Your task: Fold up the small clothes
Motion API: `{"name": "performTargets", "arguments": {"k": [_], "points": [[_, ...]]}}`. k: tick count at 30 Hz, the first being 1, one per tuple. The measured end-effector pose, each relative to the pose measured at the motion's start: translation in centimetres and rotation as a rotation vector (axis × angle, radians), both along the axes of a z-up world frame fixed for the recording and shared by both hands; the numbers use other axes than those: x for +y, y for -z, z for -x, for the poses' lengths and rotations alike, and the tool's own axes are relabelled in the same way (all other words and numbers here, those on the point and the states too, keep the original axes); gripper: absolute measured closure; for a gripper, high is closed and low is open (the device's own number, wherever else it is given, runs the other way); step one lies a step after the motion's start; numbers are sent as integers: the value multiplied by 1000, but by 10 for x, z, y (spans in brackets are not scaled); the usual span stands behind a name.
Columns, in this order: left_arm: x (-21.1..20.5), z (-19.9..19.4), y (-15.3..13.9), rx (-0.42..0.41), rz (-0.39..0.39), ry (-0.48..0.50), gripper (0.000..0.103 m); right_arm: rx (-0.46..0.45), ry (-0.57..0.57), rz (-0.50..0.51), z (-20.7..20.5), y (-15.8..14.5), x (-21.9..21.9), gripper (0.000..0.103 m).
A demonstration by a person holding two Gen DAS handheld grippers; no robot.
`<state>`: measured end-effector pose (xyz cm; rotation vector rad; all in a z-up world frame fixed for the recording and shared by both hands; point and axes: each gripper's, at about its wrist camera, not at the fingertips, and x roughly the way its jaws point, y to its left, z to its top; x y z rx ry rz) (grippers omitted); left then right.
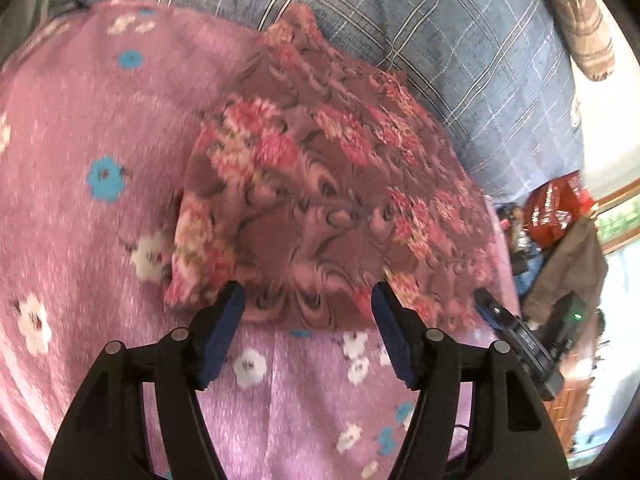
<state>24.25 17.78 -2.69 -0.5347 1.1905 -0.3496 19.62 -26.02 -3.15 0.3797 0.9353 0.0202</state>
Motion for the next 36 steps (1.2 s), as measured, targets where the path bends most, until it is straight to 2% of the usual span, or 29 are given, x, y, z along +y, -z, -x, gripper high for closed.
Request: {"name": "performTargets", "arguments": {"k": [5,8,12,17,22,24,28,31,34,36], "points": [[5,5,8,70,87,16,38,-6,45,47,2,2,7,51],[3,8,7,71,82,25,38,-27,78,77,11,4,10,50],[0,12,5,86,73,24,38,-31,66,87,13,3,9,47],[1,8,10,98,94,11,38,-51,58,58,14,4,12,34],[7,6,13,126,133,-17,37,-55,2,65,10,4,23,7],[9,6,14,134,149,-34,37,-61,-21,63,8,5,28,0],[9,6,13,143,148,-55,37,-53,-50,89,4,6,32,0],[7,5,10,153,148,-63,37,-64,-77,68,4,5,29,0],[1,3,4,161,199,-58,37,-76,-100,37,5,5,24,0],[-6,2,-6,139,205,-44,37,-75,-129,43,5,4,24,0]]}}
